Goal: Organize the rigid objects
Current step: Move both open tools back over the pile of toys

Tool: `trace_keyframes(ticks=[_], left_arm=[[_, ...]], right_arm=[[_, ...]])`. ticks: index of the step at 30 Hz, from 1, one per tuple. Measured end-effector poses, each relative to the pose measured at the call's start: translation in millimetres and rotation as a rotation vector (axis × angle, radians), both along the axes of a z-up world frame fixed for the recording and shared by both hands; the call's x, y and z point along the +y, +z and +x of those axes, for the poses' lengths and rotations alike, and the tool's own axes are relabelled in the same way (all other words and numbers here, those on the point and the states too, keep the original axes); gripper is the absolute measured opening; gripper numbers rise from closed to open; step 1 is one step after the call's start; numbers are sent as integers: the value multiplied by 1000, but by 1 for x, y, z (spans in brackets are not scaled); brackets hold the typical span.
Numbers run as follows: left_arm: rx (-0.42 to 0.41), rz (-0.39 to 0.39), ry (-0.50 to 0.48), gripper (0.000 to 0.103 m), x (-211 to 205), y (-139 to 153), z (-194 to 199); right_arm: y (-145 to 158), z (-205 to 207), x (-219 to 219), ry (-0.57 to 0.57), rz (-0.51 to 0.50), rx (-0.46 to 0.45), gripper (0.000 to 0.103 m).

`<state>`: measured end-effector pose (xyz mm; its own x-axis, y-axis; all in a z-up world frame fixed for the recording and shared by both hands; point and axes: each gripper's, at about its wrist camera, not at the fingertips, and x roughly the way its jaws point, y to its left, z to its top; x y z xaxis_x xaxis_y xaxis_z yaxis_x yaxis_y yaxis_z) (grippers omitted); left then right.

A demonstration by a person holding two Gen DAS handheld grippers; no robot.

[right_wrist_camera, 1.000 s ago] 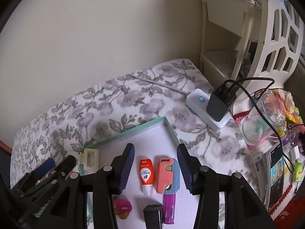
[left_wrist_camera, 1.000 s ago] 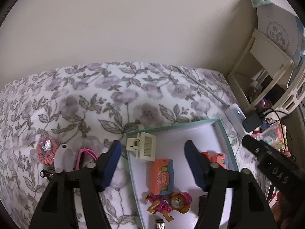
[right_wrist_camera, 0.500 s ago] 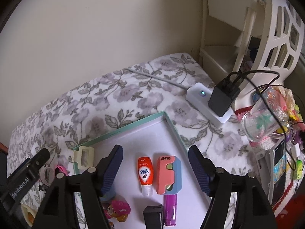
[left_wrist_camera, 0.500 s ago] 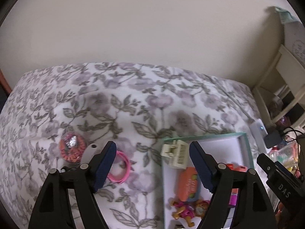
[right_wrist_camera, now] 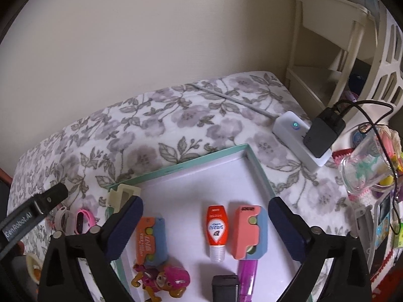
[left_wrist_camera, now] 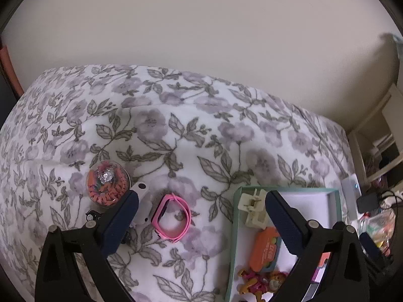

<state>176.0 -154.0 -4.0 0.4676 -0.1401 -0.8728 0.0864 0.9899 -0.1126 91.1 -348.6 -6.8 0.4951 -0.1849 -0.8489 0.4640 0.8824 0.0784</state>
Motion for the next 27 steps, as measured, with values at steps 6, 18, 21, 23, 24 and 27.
trace_keyframes(ticks=[6,18,21,23,24,27], left_arm=[[15,-15,36,101,12,-3,5],[60,59,108,101,52,-7,16],[72,122,116,101,66,-9,17],[71,157,131,101,78,-9,18],[72,170,141,101,85,-9,18],[86,183,171,101,107,-8,18]], right_arm=[[-4,4,7,31,8,-4,103],[-17,14,34,101,15,16,103],[-22,22,62,173,59,14,103],[-26,26,80,218,75,12,103],[-28,29,93,253,78,16,103],[-33,33,123,323,70,29,103]])
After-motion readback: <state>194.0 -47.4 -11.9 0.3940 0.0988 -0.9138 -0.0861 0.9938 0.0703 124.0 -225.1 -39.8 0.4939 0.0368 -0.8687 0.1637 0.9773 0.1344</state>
